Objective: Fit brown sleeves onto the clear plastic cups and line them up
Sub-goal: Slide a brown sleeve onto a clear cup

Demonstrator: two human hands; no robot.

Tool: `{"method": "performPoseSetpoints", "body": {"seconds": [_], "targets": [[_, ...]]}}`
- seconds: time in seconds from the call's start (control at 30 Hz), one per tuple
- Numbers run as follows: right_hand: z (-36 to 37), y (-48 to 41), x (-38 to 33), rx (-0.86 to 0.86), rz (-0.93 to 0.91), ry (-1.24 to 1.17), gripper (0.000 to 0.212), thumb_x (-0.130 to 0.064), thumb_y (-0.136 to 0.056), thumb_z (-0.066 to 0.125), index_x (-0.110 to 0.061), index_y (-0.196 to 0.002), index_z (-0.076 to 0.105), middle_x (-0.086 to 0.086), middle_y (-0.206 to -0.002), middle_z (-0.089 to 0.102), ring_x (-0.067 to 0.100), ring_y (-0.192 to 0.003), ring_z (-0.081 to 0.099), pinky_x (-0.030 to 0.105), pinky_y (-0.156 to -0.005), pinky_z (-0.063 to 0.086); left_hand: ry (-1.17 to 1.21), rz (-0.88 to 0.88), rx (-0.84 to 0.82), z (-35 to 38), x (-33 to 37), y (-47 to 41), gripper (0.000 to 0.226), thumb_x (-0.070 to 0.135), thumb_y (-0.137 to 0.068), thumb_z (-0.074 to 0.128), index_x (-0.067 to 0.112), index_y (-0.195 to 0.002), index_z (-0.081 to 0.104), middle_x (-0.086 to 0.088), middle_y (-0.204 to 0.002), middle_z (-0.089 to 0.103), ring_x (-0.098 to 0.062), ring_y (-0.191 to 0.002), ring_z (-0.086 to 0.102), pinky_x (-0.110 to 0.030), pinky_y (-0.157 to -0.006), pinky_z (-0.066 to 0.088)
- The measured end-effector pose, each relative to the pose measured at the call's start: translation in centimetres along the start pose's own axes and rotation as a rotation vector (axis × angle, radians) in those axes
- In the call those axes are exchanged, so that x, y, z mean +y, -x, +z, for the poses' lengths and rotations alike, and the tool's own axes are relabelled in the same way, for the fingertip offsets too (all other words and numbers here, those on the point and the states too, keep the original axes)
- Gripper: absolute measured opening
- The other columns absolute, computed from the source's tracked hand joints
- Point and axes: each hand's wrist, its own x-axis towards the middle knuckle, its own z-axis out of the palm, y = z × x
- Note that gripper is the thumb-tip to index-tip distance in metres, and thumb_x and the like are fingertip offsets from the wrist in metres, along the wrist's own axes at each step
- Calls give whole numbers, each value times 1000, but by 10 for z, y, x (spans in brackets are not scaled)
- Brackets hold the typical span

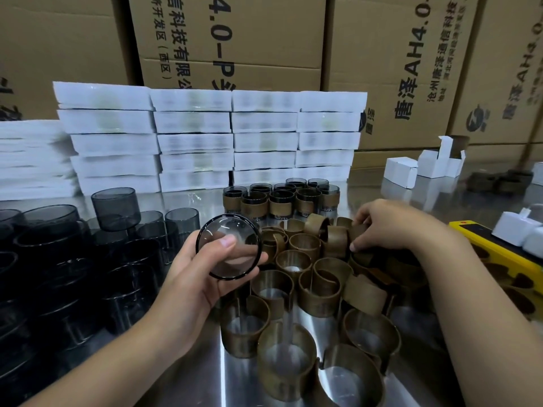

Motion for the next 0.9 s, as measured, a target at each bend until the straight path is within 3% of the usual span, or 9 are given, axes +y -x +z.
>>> {"method": "performPoseSetpoints", "body": {"seconds": [0.13, 0.23, 0.33, 0.47, 0.67, 0.83, 0.9], "targets": [[-2, -1, -2, 30, -44, -76, 34, -23, -72, 80, -31, -99, 60, 0, -110, 58, 14, -86, 53, 24, -63, 42, -15, -28, 15, -1, -2, 1, 102, 47, -46, 90, -13, -115, 46, -23, -92, 72, -41, -94, 70, -29, -65, 58], [-6, 3, -5, 73, -133, -287, 37, -20, -70, 81, -34, -96, 59, -8, -96, 62, 8, -74, 59, 22, -59, 50, -76, -9, 18, 0, -2, 2, 104, 52, -46, 89, -7, -123, 49, -23, -97, 72, -38, -95, 70, -29, -67, 58], [-9, 12, -18, 57, -305, -705, 29, -17, -72, 79, -27, -95, 64, -7, -84, 67, 8, -66, 61, 17, -58, 49, -87, 6, 16, -3, -2, 0, 70, 41, -56, 83, 26, -121, 62, -20, -102, 72, -39, -94, 70, -30, -67, 58], [-2, 27, -43, -144, -466, -1151, 28, -27, -63, 79, -15, -85, 66, 3, -75, 65, 11, -57, 57, 19, -53, 49, -78, 29, 55, -3, -2, -2, 34, 40, -59, 73, 29, -92, 74, -18, -102, 72, -38, -89, 71, -28, -62, 58], [20, 36, -72, -394, -519, -1471, 16, -28, -72, 74, -17, -81, 68, 10, -76, 69, 14, -58, 65, 18, -51, 51, -137, 79, 141, -3, 0, -2, 62, 44, -54, 75, 15, -106, 58, -7, -100, 74, -32, -85, 73, -29, -60, 57], [24, 37, -77, -380, -480, -1530, 25, -35, -72, 69, -15, -86, 75, 3, -83, 65, 9, -54, 54, 17, -47, 45, -188, 54, 191, -2, 3, -6, 49, 41, -63, 82, 29, -107, 63, -3, -95, 75, -34, -82, 73, -27, -60, 57], [24, 37, -78, -359, -466, -1519, 35, -41, -69, 71, -15, -91, 74, -1, -79, 60, 8, -52, 47, 18, -46, 40, -194, 33, 195, 0, 2, -7, 44, 52, -60, 78, 31, -98, 70, -4, -93, 75, -34, -80, 73, -26, -59, 57]]}}
